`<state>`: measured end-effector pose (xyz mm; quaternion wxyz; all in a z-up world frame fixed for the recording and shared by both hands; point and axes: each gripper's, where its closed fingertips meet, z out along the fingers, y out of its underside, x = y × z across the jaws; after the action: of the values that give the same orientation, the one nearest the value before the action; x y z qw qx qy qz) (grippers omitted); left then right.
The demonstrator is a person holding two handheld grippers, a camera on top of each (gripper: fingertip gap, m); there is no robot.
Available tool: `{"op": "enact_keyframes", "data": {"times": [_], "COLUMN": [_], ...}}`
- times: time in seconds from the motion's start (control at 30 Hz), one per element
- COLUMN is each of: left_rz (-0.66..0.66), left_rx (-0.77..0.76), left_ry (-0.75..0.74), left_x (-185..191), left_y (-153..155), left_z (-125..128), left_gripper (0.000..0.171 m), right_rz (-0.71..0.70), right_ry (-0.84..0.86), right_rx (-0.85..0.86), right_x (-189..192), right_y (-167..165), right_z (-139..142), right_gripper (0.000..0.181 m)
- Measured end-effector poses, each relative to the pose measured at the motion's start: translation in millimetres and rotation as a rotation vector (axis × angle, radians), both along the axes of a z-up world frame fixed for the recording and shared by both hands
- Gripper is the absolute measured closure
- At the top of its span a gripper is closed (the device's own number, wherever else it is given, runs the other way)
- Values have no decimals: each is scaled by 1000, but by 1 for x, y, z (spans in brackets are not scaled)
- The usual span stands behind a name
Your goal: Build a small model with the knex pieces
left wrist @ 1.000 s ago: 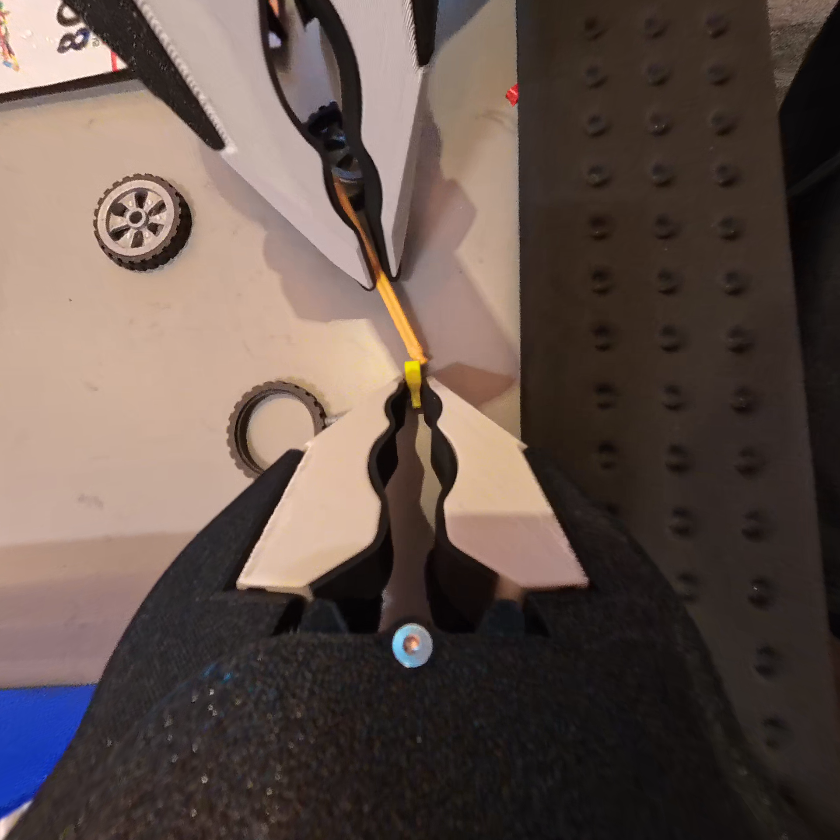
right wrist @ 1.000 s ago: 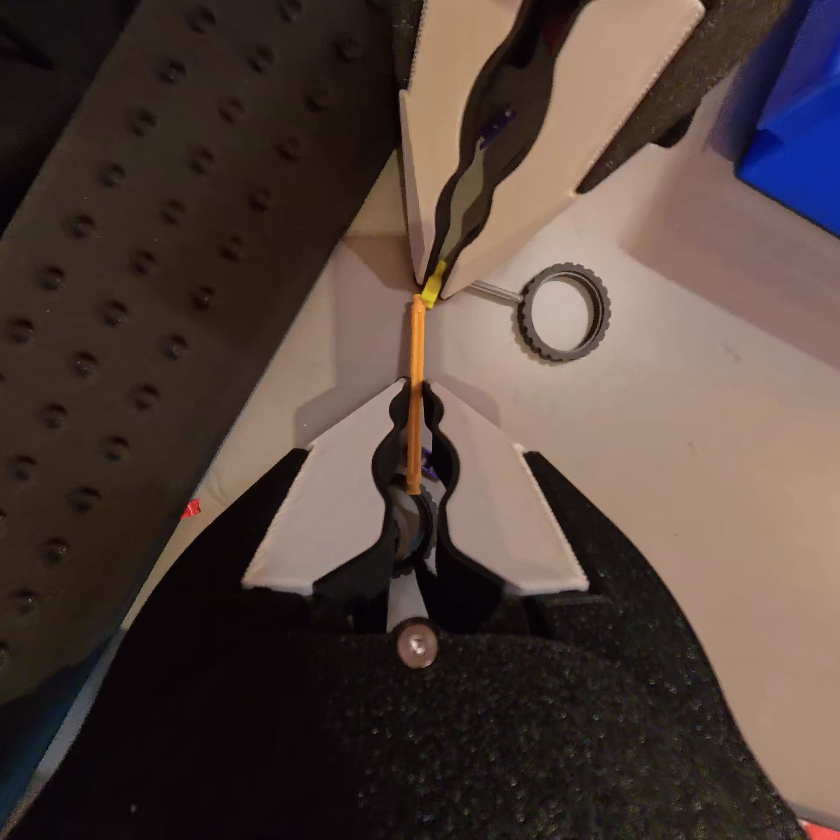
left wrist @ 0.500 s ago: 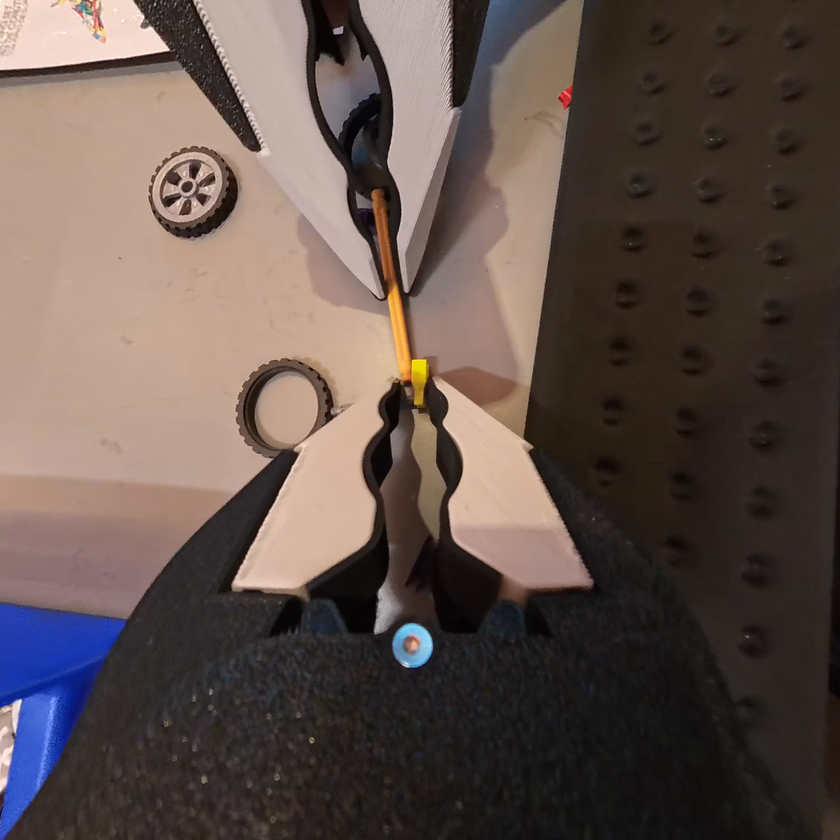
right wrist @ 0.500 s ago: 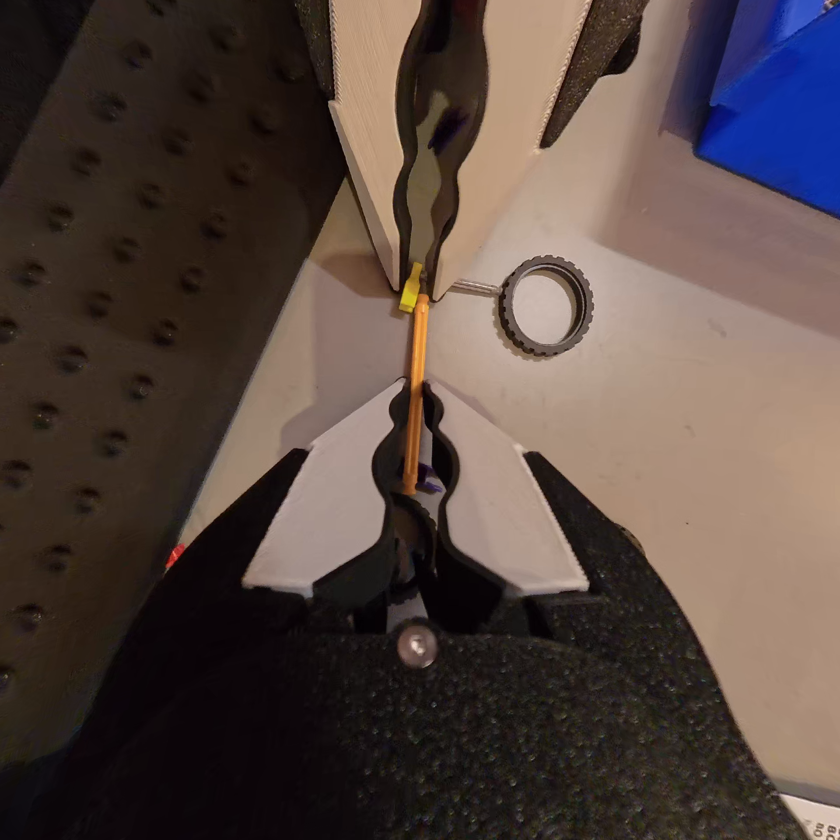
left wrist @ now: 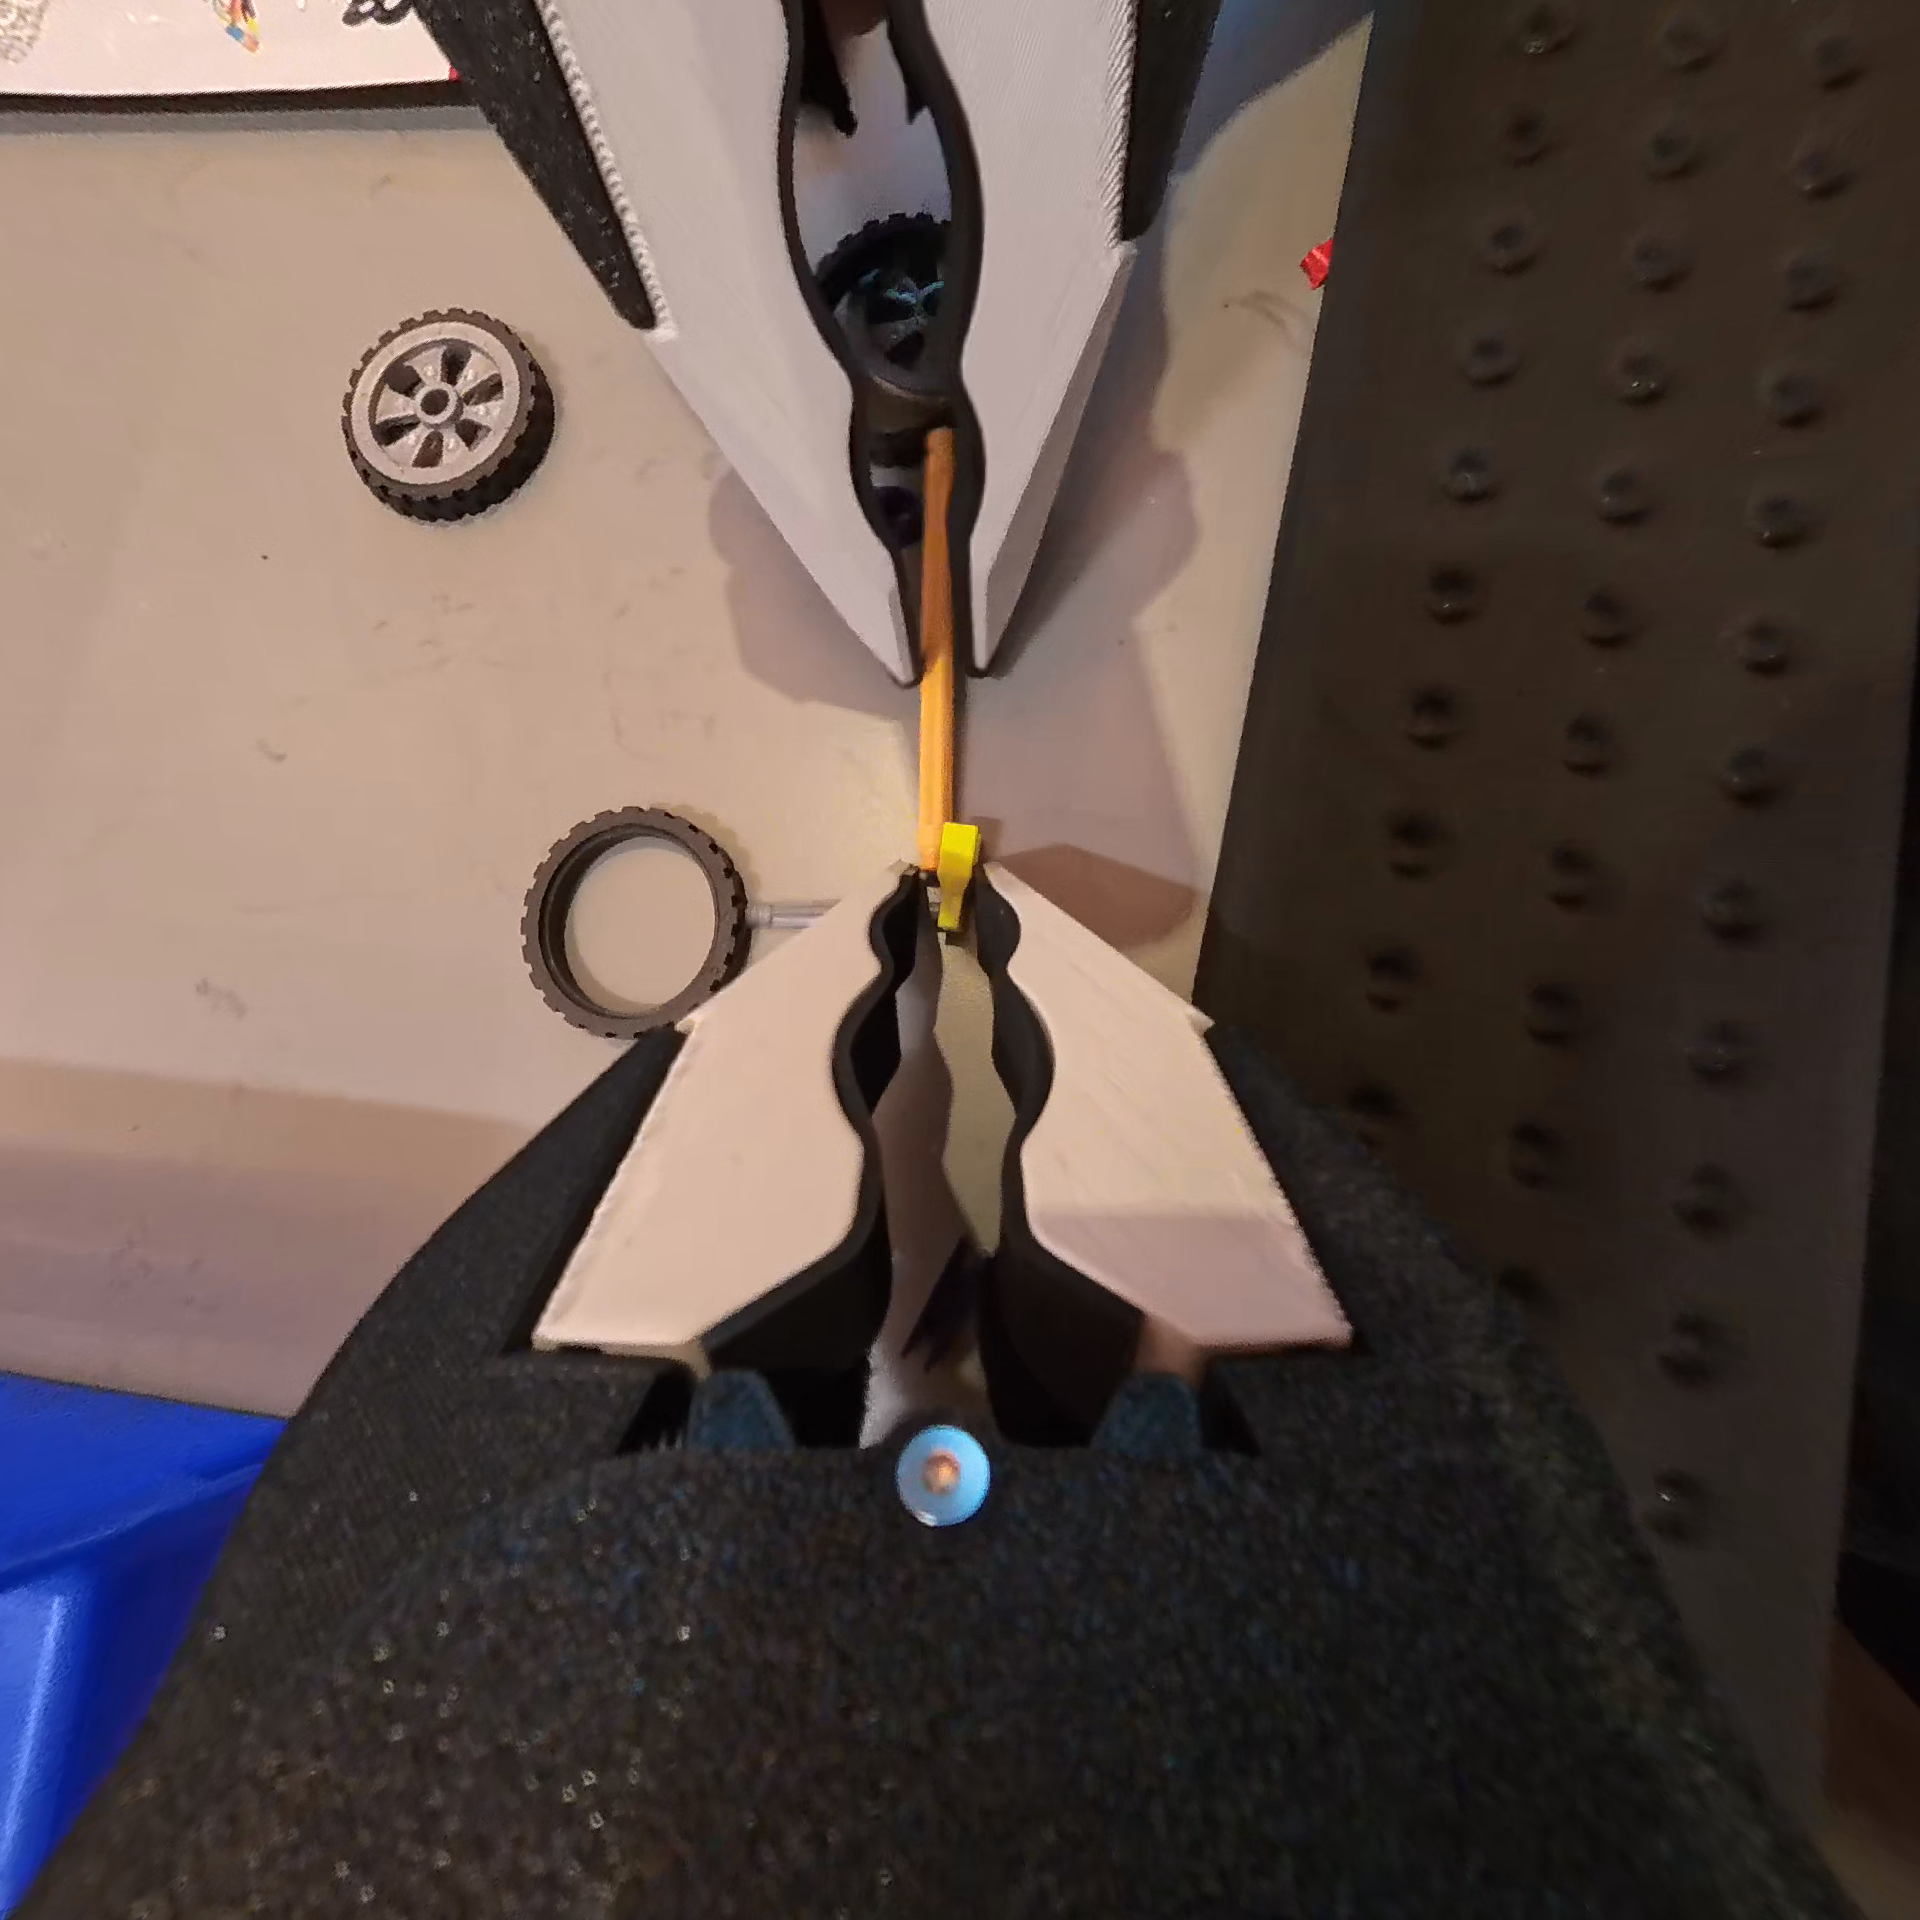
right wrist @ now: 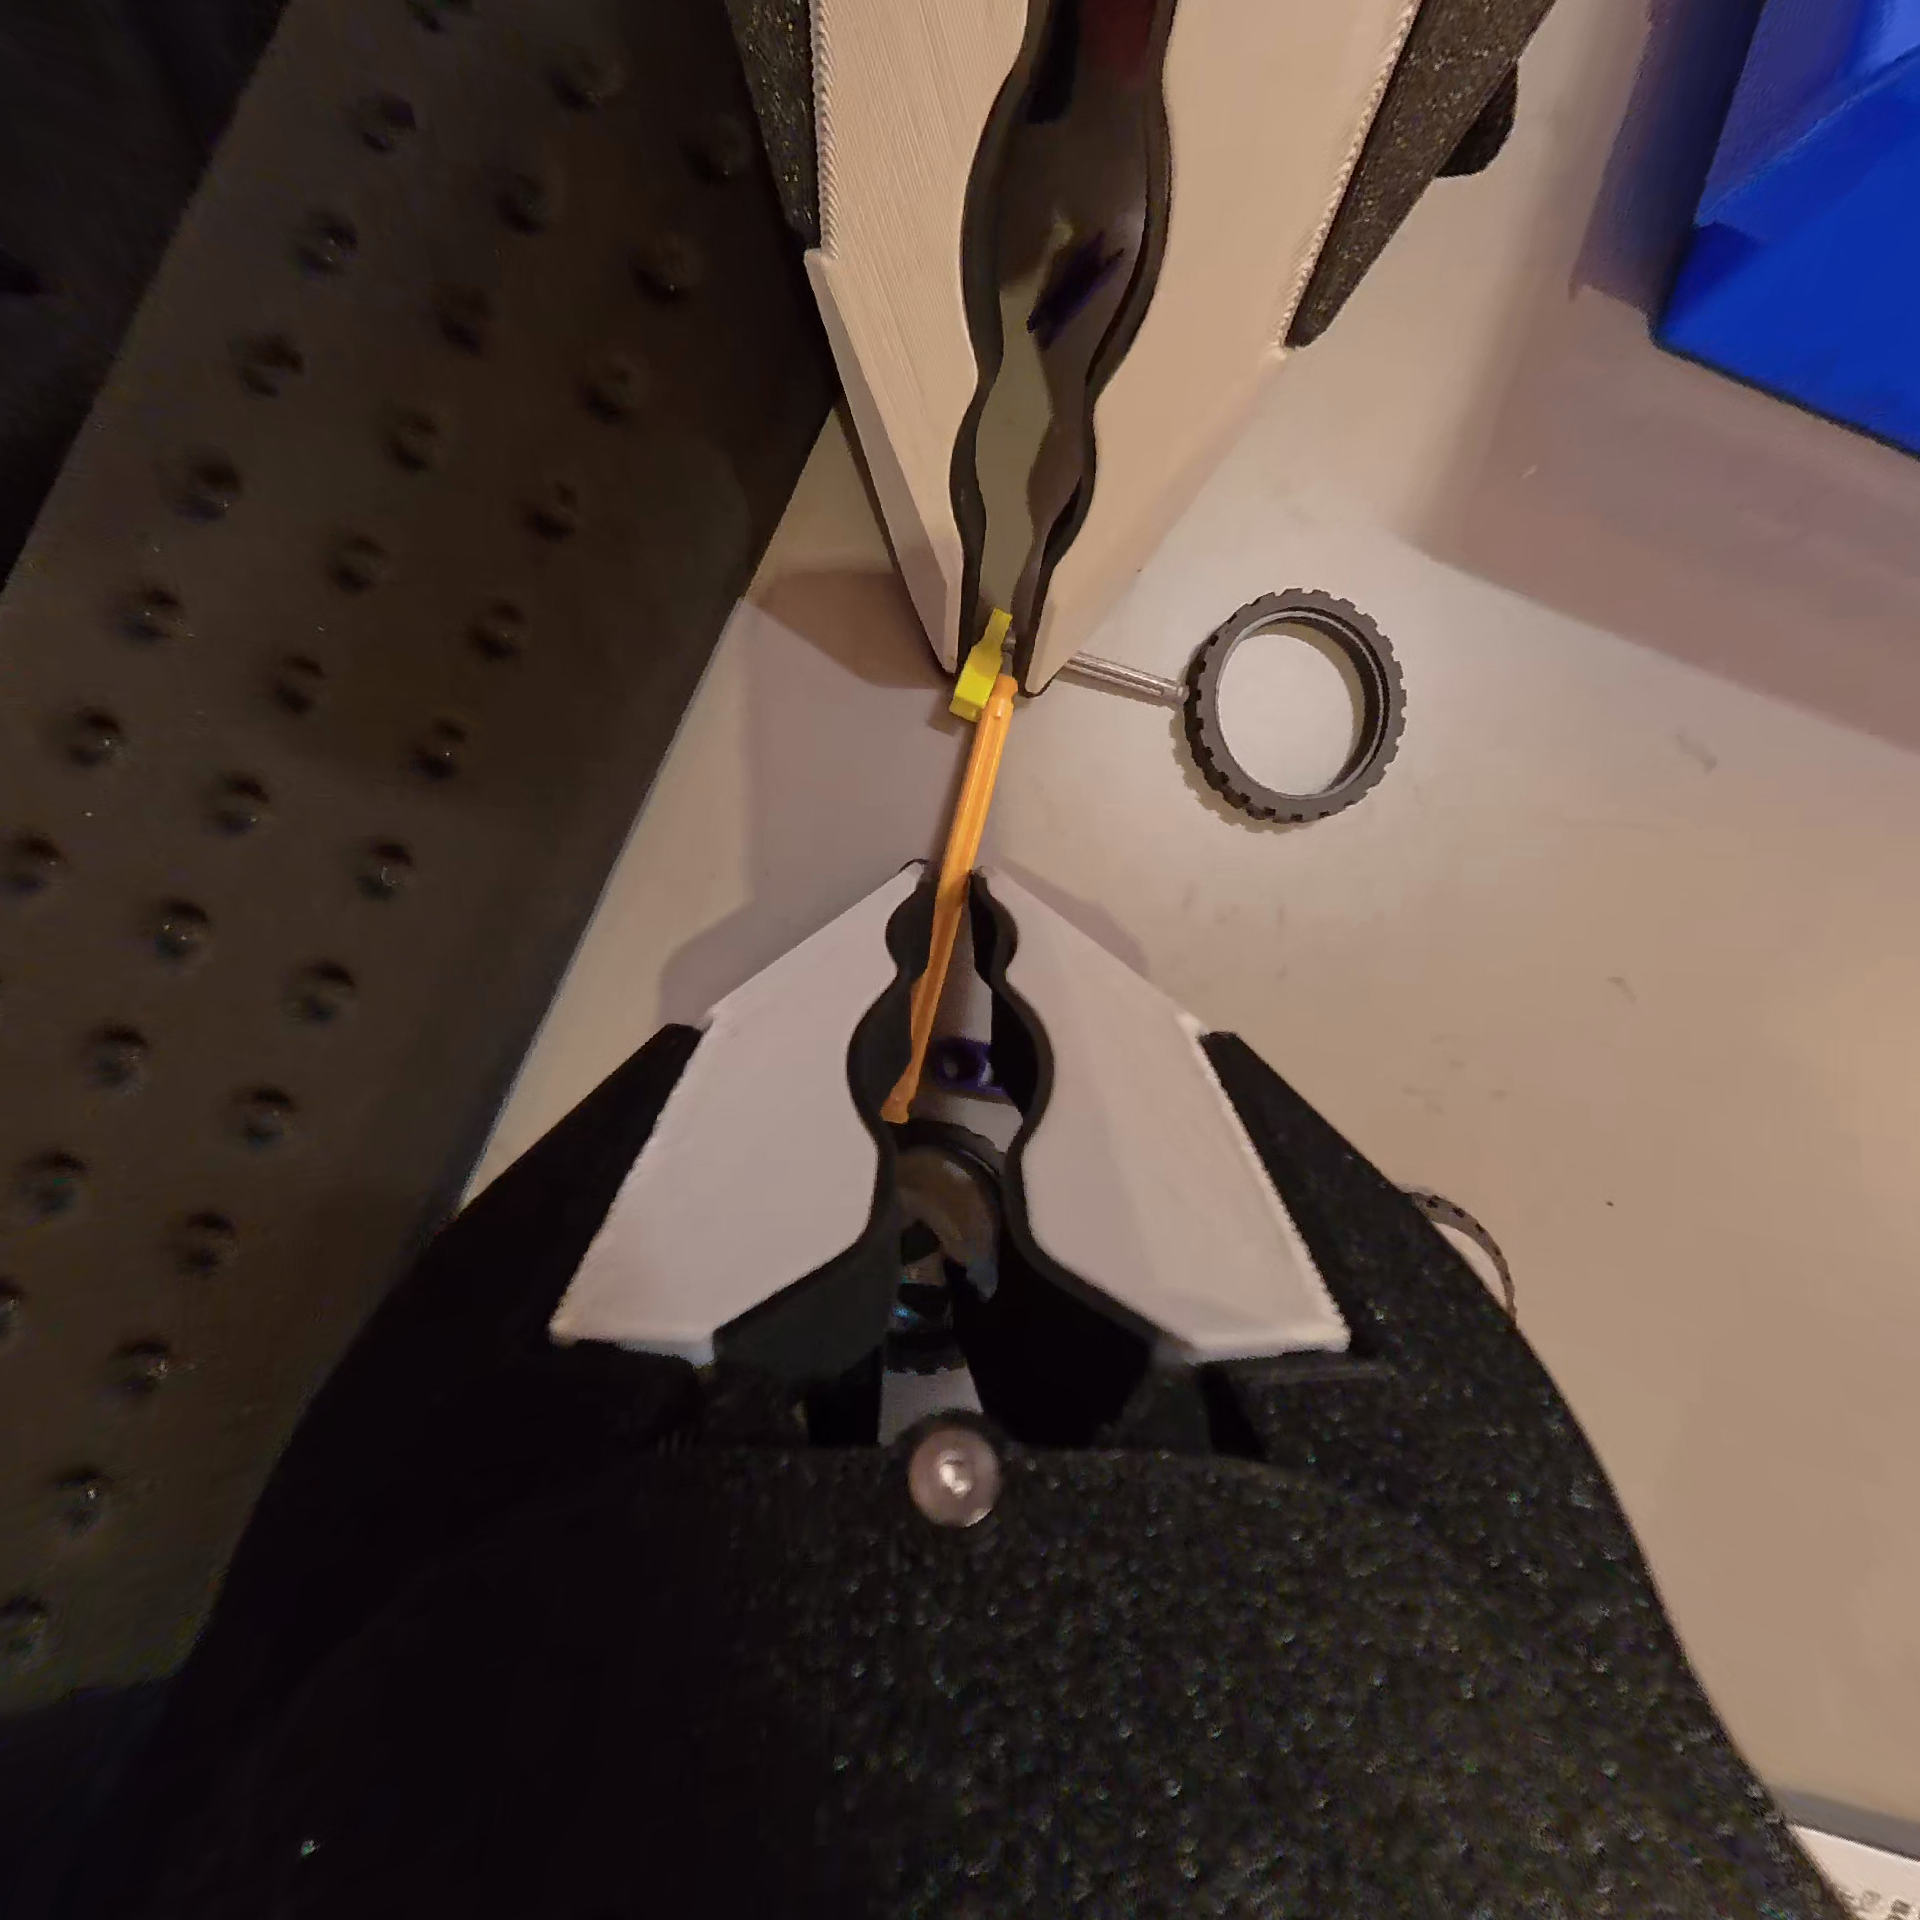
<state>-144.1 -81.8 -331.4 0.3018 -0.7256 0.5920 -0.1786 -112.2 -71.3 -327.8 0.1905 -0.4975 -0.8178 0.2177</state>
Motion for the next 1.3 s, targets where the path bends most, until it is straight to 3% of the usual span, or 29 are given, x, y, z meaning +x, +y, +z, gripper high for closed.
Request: {"op": "enact_keyframes", "data": {"times": [0.13,0.2,0.3,1.0,1.3], "left_rz": [0,2,2,25,22], "left_rx": [4,6,13,39,60], "left_ry": [6,6,12,-19,-49], "left_x": [0,0,0,2,3], "left_y": [0,0,0,0,2], "left_z": [0,0,0,1,5], "left_gripper": [164,164,164,170,168], "right_rz": [-27,-49,-69,-114,-100], "right_ry": [26,15,48,111,50], "right_rx": [-19,6,-17,-24,46], "right_x": [-15,-19,-30,-36,-23], "right_y": [-6,-4,-9,-11,-1], "right_z": [1,-3,-4,-3,0], "right_gripper": [156,154,168,180,164]}}
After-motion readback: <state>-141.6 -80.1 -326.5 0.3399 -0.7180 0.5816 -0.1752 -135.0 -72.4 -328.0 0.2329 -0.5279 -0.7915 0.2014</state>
